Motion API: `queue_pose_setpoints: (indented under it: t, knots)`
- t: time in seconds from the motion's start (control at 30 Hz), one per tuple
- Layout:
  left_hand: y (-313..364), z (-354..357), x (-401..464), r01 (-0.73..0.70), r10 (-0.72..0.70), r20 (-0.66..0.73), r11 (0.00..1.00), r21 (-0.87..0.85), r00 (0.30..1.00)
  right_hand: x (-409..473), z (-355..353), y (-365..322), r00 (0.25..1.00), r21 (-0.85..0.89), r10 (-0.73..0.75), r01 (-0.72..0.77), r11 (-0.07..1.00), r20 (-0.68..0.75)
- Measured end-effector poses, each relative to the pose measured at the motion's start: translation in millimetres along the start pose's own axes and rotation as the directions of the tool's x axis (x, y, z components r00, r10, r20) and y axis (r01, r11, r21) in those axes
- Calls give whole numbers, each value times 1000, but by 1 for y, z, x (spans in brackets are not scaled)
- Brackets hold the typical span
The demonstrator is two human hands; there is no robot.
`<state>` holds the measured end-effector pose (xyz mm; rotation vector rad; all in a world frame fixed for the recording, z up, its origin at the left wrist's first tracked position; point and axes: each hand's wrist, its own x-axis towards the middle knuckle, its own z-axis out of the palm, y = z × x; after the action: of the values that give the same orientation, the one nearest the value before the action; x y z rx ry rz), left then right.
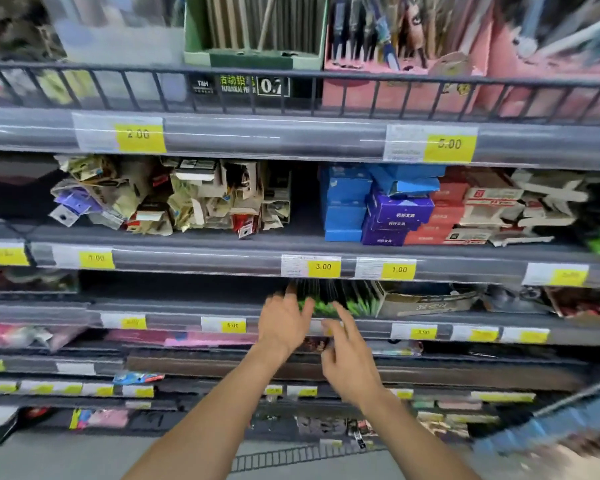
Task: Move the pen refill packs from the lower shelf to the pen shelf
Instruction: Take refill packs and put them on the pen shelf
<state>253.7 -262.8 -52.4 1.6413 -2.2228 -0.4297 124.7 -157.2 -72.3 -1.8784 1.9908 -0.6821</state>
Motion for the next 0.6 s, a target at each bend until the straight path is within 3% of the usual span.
queue_pose_setpoints:
  t: [0.1, 0.2, 0.33, 0.47, 0.6]
  knots:
    - [8, -6, 11, 96, -84, 65, 974, -206, 994, 4, -2, -9, 996, 46, 91, -90, 995, -20]
    - [15, -4, 15, 172, -142, 121, 937, -303, 983, 7, -8, -16, 989, 67, 146, -146, 987, -2]
    - [25, -4, 24, 353, -282, 232, 858, -373, 931, 0, -18, -26, 979, 93, 190, -182, 979, -78]
    - [18, -9, 36, 545, -436, 328, 633, -551, 838, -12, -22, -30, 968, 99, 206, -193, 976, -142]
    - [3, -13, 37, 566, -463, 370, 418, -710, 806, -16, -25, -35, 961, 160, 216, -189, 969, -173]
